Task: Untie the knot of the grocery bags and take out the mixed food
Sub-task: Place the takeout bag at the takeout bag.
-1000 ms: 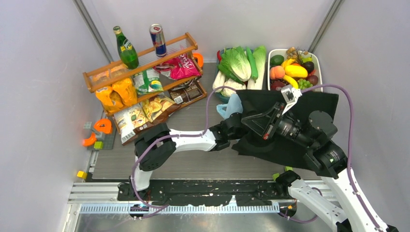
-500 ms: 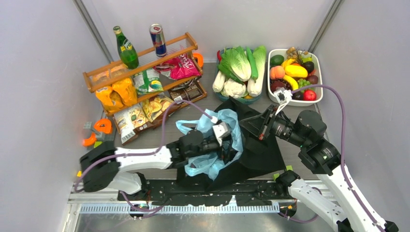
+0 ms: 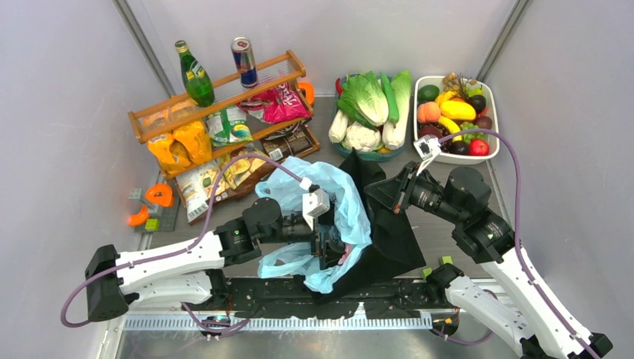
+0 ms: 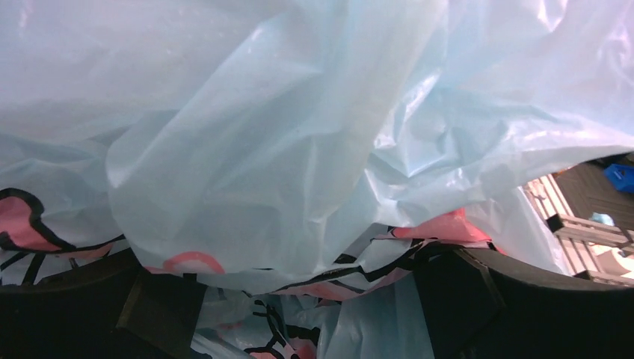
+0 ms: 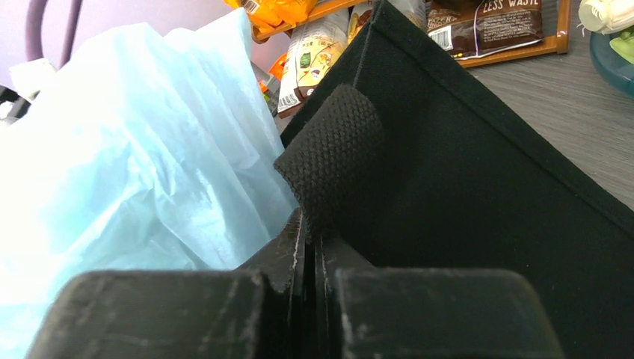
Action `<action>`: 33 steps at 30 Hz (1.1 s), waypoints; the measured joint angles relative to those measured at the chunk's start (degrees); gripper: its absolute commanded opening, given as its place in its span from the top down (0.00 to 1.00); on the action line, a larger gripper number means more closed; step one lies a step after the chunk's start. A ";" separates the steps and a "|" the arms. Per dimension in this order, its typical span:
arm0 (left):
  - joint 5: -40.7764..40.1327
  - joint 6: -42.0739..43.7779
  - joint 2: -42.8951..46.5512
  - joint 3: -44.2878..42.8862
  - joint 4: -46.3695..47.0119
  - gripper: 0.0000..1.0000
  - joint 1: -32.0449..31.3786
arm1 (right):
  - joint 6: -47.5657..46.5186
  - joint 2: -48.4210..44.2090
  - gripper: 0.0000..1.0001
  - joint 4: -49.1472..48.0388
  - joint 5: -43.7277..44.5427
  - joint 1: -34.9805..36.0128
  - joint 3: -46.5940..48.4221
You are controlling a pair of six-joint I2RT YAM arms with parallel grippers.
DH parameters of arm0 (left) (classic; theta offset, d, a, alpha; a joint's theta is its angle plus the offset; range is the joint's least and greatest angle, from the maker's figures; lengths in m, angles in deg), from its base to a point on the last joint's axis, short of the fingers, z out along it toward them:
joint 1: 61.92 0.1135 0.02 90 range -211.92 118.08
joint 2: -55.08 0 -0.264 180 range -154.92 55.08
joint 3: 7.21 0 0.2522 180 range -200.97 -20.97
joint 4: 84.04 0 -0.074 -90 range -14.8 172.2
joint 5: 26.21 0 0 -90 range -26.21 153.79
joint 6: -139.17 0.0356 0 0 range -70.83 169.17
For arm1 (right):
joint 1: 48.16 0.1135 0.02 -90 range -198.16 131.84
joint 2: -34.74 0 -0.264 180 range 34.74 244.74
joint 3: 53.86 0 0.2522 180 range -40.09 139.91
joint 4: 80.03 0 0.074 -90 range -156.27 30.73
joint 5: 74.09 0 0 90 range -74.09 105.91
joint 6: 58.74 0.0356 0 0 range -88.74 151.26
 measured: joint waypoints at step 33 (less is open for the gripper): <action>-18.64 2.47 -30.40 -12.41 -3.13 0.00 -0.07 | -0.61 -4.57 0.95 1.97 2.84 -0.13 0.94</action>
